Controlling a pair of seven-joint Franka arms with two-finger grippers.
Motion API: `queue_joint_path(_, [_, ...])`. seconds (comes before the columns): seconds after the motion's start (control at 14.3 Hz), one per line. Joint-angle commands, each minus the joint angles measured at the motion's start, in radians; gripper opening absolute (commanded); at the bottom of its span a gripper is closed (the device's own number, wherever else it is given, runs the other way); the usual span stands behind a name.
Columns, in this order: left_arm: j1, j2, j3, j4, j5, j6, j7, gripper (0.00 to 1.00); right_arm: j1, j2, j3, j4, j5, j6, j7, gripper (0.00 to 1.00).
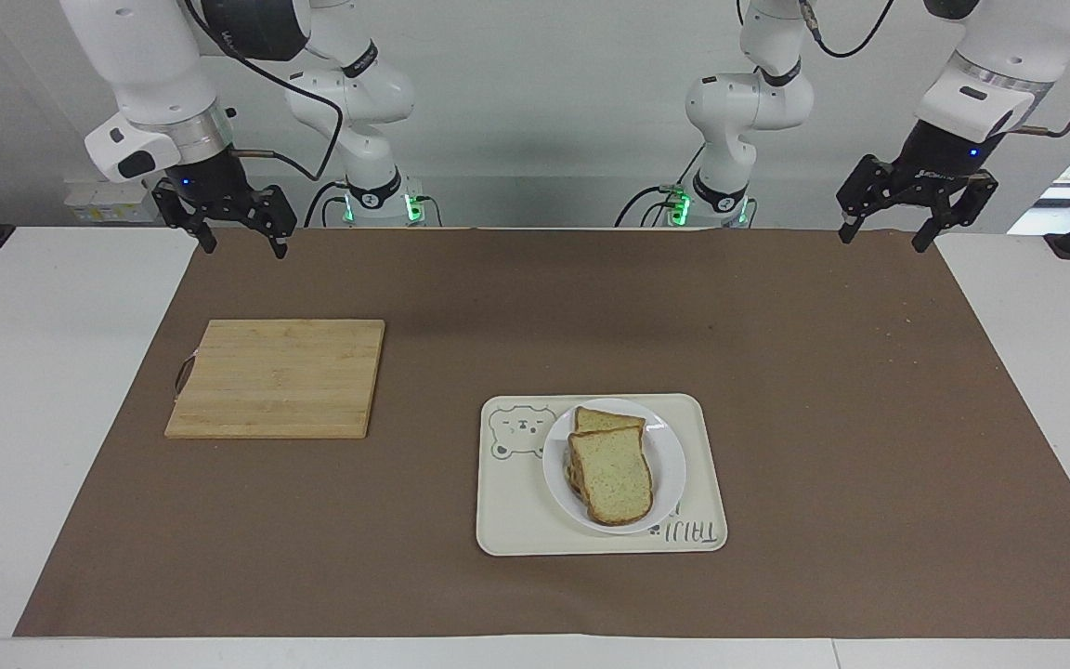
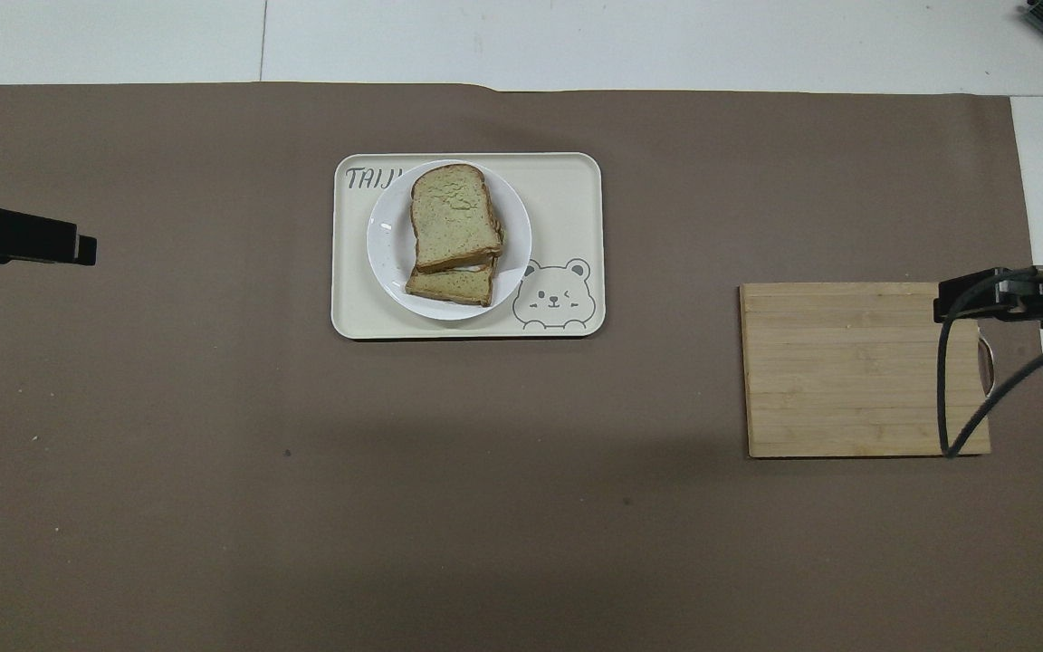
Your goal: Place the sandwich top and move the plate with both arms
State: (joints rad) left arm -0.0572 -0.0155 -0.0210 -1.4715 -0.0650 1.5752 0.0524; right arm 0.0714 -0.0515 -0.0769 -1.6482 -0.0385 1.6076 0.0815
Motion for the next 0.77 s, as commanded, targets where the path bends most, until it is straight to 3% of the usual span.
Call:
queue_joint_path(0.0, [0.008,-0.026,-0.005,-0.018,0.036,-0.067,0.0,1.0,-0.015,0.005,0.003,0.013,0.023,-0.006,-0.031,1.0])
queue_joint_path(0.7, [0.008,-0.027,-0.002,-0.015,0.034,-0.133,0.003,1.0,-0.015,0.005,0.003,0.013,0.023,-0.006,-0.031,1.0])
